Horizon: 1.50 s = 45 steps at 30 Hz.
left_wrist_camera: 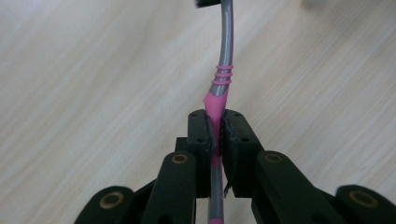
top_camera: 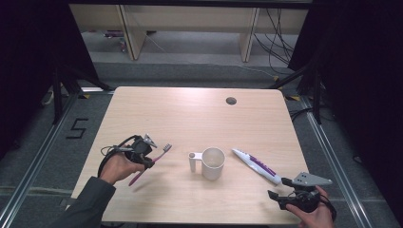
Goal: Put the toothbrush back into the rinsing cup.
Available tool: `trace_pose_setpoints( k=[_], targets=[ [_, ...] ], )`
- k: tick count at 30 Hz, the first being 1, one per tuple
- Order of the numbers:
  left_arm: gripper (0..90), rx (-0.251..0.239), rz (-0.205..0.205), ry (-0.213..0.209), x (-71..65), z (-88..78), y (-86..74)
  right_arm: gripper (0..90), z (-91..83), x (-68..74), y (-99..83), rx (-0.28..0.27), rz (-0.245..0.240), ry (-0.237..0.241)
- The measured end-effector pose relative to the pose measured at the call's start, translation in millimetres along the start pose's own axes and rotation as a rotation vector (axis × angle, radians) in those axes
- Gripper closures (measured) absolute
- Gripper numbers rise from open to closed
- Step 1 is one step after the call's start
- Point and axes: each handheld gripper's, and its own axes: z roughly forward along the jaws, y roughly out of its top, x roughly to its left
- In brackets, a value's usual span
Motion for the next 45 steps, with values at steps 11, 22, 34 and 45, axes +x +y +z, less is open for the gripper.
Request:
trace_pose_setpoints(
  k=[11, 22, 34, 45],
  targets=[
    [81.5, -0.326, -0.062, -0.023, -10.7, -19.9, 4.3, 24.7, -0.5, -0.8, 0.1, -0.009, -0.004, -0.011],
    [81.4, -0.57, -0.13, -0.046, -28.8, -19.5, 2.4, 24.7, -1.4, -2.8, -0.1, -0.013, -0.027, -0.014],
    [81.4, -0.707, -0.168, 0.0, -33.9, -14.2, 3.9, 24.8, -2.0, -3.5, -0.3, -0.017, -0.029, -0.018],
    [81.4, -0.812, -0.196, -0.022, -36.7, -17.7, 10.7, 24.8, -1.8, -3.3, -0.7, -0.015, -0.015, -0.013]
  ],
)
